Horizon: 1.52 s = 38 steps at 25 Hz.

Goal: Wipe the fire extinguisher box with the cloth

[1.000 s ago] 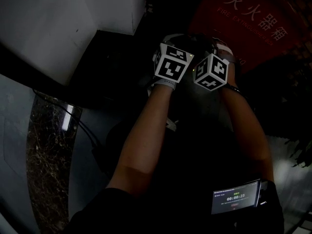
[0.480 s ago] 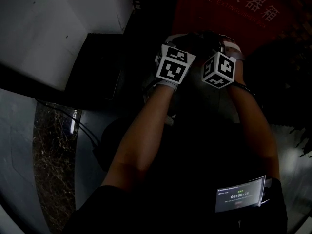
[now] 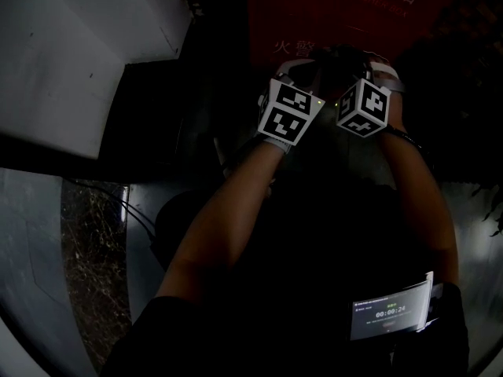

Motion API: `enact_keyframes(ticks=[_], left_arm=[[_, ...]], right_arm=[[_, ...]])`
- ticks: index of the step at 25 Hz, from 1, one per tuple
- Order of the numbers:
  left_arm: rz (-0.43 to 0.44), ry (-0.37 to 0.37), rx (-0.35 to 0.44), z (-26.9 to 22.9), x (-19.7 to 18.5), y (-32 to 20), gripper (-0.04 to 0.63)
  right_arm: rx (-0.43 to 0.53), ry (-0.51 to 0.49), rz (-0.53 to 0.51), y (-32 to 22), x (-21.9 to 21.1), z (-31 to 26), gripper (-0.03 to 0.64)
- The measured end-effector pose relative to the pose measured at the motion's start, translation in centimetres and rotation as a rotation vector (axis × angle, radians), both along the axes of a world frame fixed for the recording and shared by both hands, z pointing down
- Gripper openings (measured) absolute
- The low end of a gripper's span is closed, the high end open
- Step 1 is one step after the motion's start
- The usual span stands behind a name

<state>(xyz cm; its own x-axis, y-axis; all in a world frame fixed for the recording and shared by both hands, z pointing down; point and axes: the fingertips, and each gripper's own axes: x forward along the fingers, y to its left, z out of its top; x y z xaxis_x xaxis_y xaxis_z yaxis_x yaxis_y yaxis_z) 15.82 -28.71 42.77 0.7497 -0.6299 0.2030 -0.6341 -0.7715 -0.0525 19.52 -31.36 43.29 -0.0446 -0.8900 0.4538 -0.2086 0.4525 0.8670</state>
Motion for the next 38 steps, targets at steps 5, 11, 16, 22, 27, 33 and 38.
enact_keyframes(ticks=[5, 11, 16, 22, 27, 33, 38], left_arm=[[0.018, -0.012, 0.009, 0.3, 0.8, 0.5, 0.003], [0.022, -0.029, 0.017, 0.8, 0.9, 0.7, 0.003], [0.012, -0.021, 0.013, 1.1, 0.5, 0.4, 0.003], [-0.013, 0.008, -0.025, 1.5, -0.6, 0.1, 0.003], [-0.066, 0.029, -0.003, 1.8, -3.1, -0.7, 0.003], [-0.153, 0.075, 0.006, 2.0, -7.5, -2.1, 0.003], [-0.228, 0.075, 0.042, 2.3, -10.1, -3.1, 0.003]], right_arm=[[-0.006, 0.026, 0.033, 0.8, 3.5, 0.2, 0.029], [-0.010, 0.058, 0.075, 1.5, 6.9, 0.4, 0.029], [-0.016, 0.069, 0.113, 1.9, 9.1, 0.7, 0.029], [-0.015, 0.100, 0.153, 2.5, 10.9, 1.0, 0.029], [0.026, 0.081, 0.085, 3.4, 6.6, 0.6, 0.029], [0.098, 0.009, -0.075, 1.9, -3.6, 0.5, 0.029], [0.119, 0.021, -0.211, 0.8, -10.3, 1.1, 0.029]])
